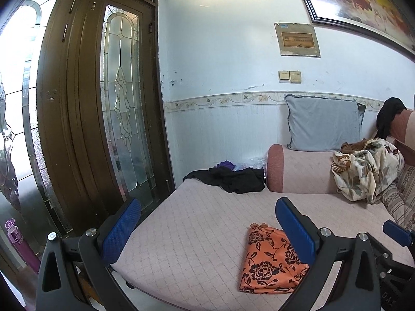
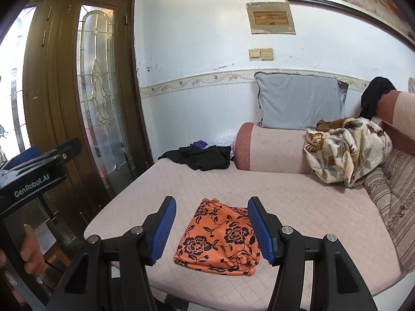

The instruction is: Fold small clothes

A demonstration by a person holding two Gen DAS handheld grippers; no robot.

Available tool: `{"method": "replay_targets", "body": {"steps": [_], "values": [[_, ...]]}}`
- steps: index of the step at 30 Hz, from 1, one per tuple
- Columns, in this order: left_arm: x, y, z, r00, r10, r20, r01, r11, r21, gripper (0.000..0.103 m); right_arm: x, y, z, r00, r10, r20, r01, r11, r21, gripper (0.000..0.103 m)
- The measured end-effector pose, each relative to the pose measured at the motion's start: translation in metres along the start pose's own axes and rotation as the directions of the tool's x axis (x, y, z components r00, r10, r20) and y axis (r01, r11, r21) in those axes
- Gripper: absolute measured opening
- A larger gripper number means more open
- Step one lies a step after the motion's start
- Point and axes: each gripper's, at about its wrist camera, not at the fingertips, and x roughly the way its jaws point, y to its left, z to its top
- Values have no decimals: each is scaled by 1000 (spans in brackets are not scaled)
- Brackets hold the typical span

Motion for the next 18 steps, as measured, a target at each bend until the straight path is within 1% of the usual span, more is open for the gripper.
{"method": "replay_targets", "body": {"steps": [4,15,17,18], "values": [[-1,-3,-1,1000,-11,-3,11,1000,8,103,-4,-4,2,1000,-7,5,7,1000,11,62],[-8,-1,2,1000,-4,13,4,1000,1,103,-10,-5,5,999,-32,19,32,999,8,62],[-8,-1,2,1000,-3,16,3,1000,1,103,-10,-4,5,999,-32,21,31,999,7,65],[-9,-1,2,1000,-2,18,2,1000,0,103,-10,-4,4,999,-31,24,31,999,8,68]]}}
